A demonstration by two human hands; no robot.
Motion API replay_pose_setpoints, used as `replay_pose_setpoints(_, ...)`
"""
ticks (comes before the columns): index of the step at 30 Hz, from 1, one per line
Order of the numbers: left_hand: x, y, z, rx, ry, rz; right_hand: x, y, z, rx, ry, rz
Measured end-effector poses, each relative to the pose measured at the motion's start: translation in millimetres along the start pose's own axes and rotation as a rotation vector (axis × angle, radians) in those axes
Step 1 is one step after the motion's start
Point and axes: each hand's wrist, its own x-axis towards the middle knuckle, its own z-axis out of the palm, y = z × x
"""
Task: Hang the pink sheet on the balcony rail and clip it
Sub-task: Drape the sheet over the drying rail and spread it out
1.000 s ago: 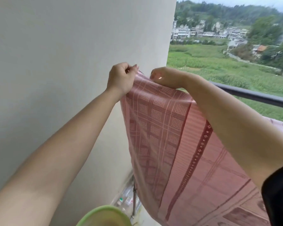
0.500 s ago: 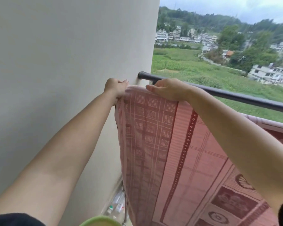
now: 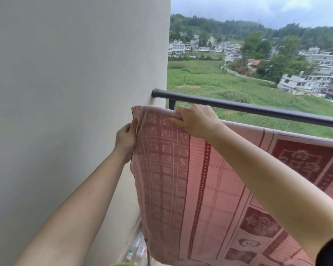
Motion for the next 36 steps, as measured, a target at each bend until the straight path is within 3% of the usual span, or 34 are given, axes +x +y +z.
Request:
replay_pose_setpoints(5, 30.3, 27.2, -9.8, 0.286, 0.313, 0.262, -12.5, 6.2, 2.2, -0.018, 0.074, 0.001)
replay_pose_setpoints(12, 41.0, 42.7, 11.8, 0.390, 0.405, 0.276, -53.4, 46.0, 0.4, -0.055, 0.126, 0.090)
replay_pose_setpoints(14, 27.7, 51.9, 27.3, 0.556, 0.407, 0.430, -66.7, 56.4, -0.4, -0.057, 0.138, 0.099)
replay_pose_setpoints(17, 1.5, 58.2, 53.9, 0.902, 0.224, 0.790, -90.3, 71.9, -2.9, -0.083, 0.159, 0.124)
replay_pose_setpoints(21, -16.7, 45.9, 78.9, 1.135, 0.173, 0.846, -137.4, 98.0, -2.1, -0.142, 0.218, 0.220)
replay_pose_setpoints(25, -40.8, 39.0, 112.8, 1.063, 0.221, 0.808, -199.4, 127.7, -4.8, -0.189, 0.215, 0.384)
replay_pose_setpoints(29, -92.9, 36.2, 180.5, 0.993, -0.037, 1.021, -255.6, 151.0, -13.2, -0.211, 0.163, 0.456)
replay_pose_setpoints(32, -147.0, 35.0, 242.2, 0.966, -0.237, 1.129, -305.4, 172.1, -25.0, -0.152, 0.149, 0.613)
replay_pose_setpoints(36, -219.9, 32.8, 324.5, 0.980, -0.351, 1.214, -406.6, 223.6, -42.7, -0.130, 0.082, 0.788)
